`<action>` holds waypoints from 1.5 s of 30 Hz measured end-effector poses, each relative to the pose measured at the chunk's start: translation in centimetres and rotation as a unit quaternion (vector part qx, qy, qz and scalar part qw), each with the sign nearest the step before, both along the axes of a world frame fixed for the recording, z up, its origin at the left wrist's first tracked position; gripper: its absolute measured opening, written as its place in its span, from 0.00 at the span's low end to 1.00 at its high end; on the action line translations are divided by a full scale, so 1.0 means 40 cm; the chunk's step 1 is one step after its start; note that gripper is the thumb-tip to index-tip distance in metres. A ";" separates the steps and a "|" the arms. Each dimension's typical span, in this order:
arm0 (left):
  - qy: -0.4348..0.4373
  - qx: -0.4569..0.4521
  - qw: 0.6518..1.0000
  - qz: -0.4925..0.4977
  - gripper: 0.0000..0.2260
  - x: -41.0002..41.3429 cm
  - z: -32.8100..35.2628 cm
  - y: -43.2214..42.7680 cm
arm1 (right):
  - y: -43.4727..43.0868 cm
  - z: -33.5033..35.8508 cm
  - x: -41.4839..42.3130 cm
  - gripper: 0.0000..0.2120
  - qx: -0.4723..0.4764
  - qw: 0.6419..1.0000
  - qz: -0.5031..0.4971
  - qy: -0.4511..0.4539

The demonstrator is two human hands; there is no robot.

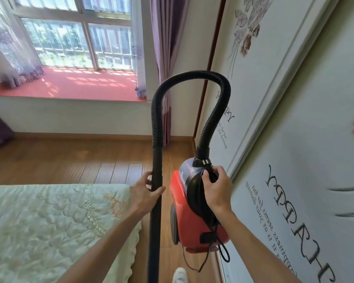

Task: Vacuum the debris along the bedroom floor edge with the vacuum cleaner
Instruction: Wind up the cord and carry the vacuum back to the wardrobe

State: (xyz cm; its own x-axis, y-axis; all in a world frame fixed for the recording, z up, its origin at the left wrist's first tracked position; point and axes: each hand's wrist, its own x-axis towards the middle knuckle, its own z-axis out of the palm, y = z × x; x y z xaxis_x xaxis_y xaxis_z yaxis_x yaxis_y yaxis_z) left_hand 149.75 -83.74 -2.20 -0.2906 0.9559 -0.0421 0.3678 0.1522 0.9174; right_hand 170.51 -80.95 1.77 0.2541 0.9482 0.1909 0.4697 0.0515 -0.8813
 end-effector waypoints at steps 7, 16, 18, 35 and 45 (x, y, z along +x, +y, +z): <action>-0.010 -0.001 1.000 0.005 0.20 0.021 -0.021 0.289 | 0.284 -0.039 -0.004 0.02 -0.009 0.999 0.023 0.033; -0.010 -0.010 1.000 0.019 0.21 0.059 -0.028 0.635 | 0.617 -0.095 0.027 0.05 -0.045 0.998 0.032 0.018; -0.001 -0.008 1.000 0.023 0.21 0.060 -0.029 0.689 | 0.673 -0.103 0.033 0.05 -0.052 0.998 0.035 0.015; -0.008 -0.078 0.997 -0.010 0.21 -0.017 -0.185 1.207 | 1.145 -0.227 -0.025 0.04 -0.126 0.992 -0.004 0.001; -0.018 -0.132 0.991 -0.010 0.21 -0.125 -0.358 1.547 | 1.472 -0.367 -0.144 0.03 -0.183 0.983 -0.030 0.009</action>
State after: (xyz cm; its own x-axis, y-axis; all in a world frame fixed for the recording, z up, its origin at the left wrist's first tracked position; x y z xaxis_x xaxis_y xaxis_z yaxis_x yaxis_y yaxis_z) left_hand 144.74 -21.85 -16.50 -0.2650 0.9162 -0.3006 0.3415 0.3807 0.8593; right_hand 164.74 -22.07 -12.90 0.3117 0.9358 -0.1647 0.4465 -0.2972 -0.8440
